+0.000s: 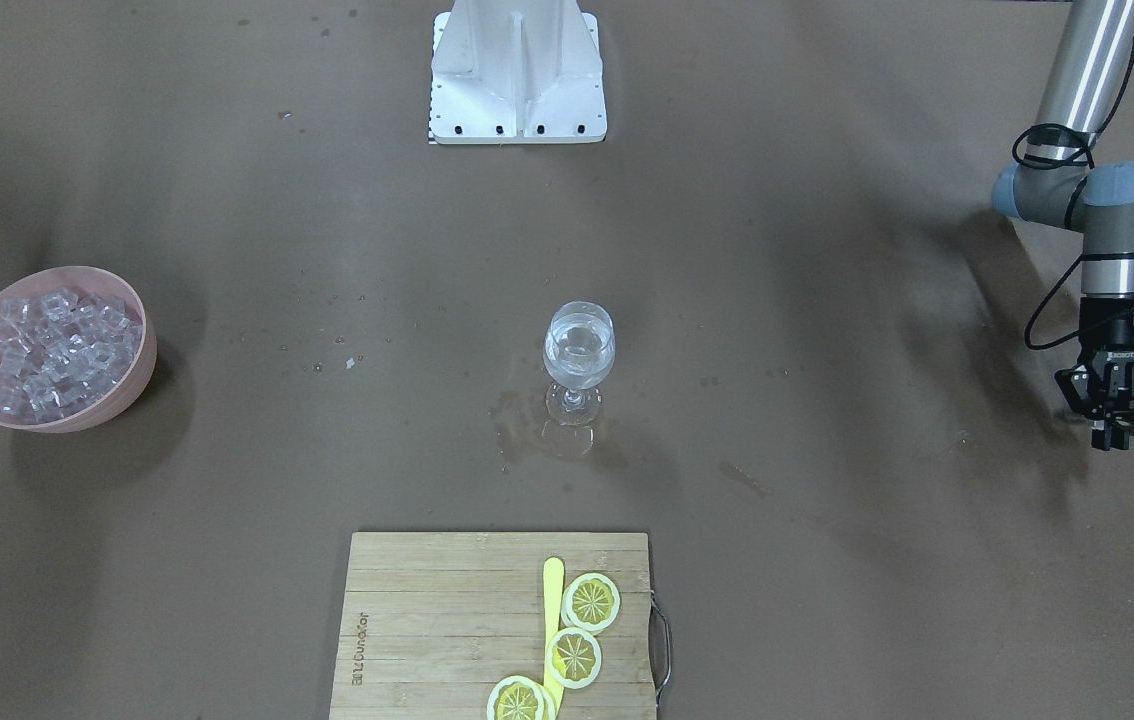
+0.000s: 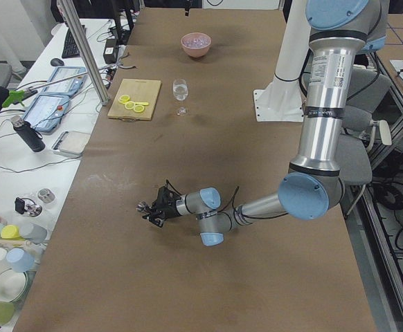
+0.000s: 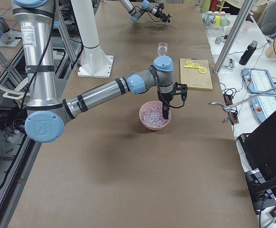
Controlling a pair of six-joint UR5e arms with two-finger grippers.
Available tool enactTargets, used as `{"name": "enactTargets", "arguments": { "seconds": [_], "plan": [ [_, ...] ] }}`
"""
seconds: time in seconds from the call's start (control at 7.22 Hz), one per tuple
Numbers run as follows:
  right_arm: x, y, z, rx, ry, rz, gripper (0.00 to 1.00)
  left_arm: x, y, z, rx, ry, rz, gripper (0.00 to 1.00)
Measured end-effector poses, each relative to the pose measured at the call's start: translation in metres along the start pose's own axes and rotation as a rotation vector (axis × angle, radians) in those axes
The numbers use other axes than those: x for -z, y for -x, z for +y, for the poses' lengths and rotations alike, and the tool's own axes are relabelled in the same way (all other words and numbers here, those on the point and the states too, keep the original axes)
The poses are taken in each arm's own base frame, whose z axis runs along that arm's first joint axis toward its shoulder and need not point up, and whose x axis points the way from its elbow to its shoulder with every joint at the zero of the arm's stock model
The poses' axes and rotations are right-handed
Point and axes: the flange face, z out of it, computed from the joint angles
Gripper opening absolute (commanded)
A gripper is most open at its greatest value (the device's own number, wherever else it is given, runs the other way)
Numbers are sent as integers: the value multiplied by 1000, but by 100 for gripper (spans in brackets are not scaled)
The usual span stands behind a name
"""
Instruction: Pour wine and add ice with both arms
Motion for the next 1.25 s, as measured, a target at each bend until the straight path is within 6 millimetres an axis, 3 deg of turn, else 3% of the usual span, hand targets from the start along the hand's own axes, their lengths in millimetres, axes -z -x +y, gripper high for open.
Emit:
{"name": "enactTargets", "arguments": {
  "seconds": [0.42,0.69,0.97,1.25],
  "plan": [
    [0,0,0,-1,1,1,100,2,4,2,-2,2,-6,43],
    [-1,0,-1,0,0,1,100,3,5,3,0,4,-7,37],
    [0,0,-1,0,0,0,100,4,4,2,4,2,-3,44],
    [1,1,-1,1,-2,-2,100,14,-9,-8,14,2,54,50]
  ]
}}
